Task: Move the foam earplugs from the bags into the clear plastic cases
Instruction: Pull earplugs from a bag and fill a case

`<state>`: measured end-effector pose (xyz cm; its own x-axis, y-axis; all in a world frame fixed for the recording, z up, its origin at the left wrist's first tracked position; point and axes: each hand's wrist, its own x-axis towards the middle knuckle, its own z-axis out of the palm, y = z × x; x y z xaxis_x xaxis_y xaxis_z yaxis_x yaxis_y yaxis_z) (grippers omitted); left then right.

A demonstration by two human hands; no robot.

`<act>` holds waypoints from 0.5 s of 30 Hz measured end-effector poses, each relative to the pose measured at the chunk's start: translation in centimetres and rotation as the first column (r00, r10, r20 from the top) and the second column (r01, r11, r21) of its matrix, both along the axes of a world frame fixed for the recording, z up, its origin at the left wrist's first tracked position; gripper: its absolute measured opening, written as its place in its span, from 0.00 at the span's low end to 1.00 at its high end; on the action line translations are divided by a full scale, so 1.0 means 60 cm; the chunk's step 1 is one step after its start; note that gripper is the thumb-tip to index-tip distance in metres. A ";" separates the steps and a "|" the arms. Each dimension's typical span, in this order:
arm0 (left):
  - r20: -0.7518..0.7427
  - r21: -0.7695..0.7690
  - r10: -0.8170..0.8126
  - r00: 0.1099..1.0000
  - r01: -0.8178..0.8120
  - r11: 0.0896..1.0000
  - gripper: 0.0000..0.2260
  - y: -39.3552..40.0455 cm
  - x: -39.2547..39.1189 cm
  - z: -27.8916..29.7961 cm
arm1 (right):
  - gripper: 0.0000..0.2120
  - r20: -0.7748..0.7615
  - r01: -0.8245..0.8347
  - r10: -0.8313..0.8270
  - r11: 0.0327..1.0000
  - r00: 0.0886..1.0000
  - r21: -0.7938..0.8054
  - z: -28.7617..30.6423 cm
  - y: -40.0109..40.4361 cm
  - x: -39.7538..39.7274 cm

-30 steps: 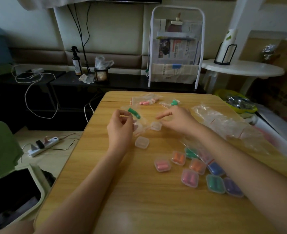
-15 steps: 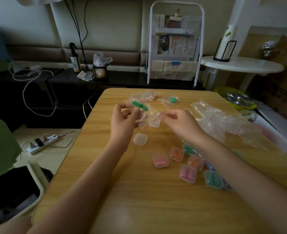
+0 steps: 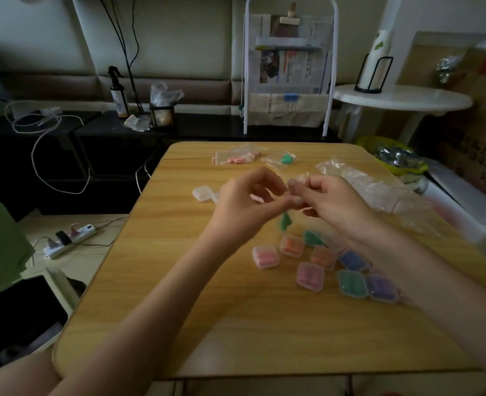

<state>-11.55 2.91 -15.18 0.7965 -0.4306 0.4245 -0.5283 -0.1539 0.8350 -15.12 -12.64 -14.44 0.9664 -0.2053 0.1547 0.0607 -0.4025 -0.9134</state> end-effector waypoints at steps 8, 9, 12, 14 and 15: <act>-0.089 -0.073 -0.116 0.989 0.110 0.991 0.06 -0.020 -0.020 -0.009 | 0.12 0.160 -0.014 0.027 0.996 0.987 -0.087 -0.019 -0.013 -0.040; -0.101 -0.078 -0.129 0.986 0.122 0.990 0.05 -0.021 -0.023 -0.010 | 0.12 0.177 -0.007 0.027 0.994 0.984 -0.110 -0.020 -0.014 -0.041; -0.158 -0.119 -0.135 0.978 0.117 0.986 0.03 -0.024 -0.024 -0.014 | 0.15 0.226 0.045 0.020 0.960 0.974 -0.277 -0.019 -0.015 -0.048; -0.145 -0.104 -0.094 0.985 0.079 0.991 0.03 -0.030 -0.027 -0.017 | 0.14 0.244 0.065 0.036 0.917 0.969 -0.393 -0.018 -0.012 -0.053; -0.102 -0.069 -0.058 0.993 0.051 0.996 0.03 -0.034 -0.031 -0.019 | 0.13 0.243 0.062 0.049 0.902 0.969 -0.427 -0.018 -0.009 -0.055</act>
